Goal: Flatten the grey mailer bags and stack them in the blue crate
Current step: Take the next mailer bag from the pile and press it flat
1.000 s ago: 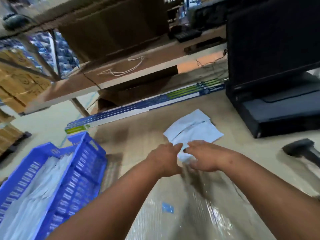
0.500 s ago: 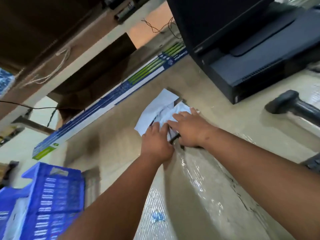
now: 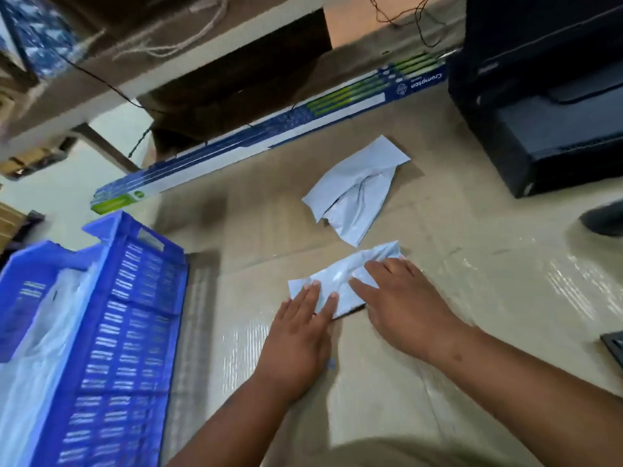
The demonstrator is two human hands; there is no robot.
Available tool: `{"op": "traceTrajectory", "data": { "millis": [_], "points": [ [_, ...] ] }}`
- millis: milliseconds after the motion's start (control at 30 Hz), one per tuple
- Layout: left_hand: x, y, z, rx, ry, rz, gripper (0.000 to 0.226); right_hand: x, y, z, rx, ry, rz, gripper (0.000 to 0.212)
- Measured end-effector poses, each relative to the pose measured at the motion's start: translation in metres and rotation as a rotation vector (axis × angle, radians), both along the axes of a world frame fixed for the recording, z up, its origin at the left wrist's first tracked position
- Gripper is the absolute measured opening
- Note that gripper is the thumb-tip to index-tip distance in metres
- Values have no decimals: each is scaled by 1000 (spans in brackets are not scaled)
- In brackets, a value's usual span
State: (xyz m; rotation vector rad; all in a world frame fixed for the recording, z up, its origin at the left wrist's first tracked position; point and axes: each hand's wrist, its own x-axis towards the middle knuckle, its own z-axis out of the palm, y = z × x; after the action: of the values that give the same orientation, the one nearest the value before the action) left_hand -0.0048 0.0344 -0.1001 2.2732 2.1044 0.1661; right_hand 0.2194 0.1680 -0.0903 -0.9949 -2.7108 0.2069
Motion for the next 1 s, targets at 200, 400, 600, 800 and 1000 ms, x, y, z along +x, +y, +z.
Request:
{"op": "traceTrajectory", "data": {
  "millis": [200, 400, 600, 800, 1000],
  "points": [
    [-14, -83, 13, -29, 14, 45, 60, -13, -63, 7, -1, -16, 118, 49],
    [-20, -151, 28, -110, 96, 59, 58, -10, -115, 13, -40, -53, 201, 49],
    [-17, -185, 29, -128, 31, 92, 56, -8, -136, 16, -34, -76, 261, 45],
    [9, -147, 34, 52, -84, 58, 55, -14, -131, 35, 6, 23, 184, 41],
    [28, -95, 11, -38, -163, 195, 60, -24, -105, 9, -167, -217, 118, 68]
  ]
}}
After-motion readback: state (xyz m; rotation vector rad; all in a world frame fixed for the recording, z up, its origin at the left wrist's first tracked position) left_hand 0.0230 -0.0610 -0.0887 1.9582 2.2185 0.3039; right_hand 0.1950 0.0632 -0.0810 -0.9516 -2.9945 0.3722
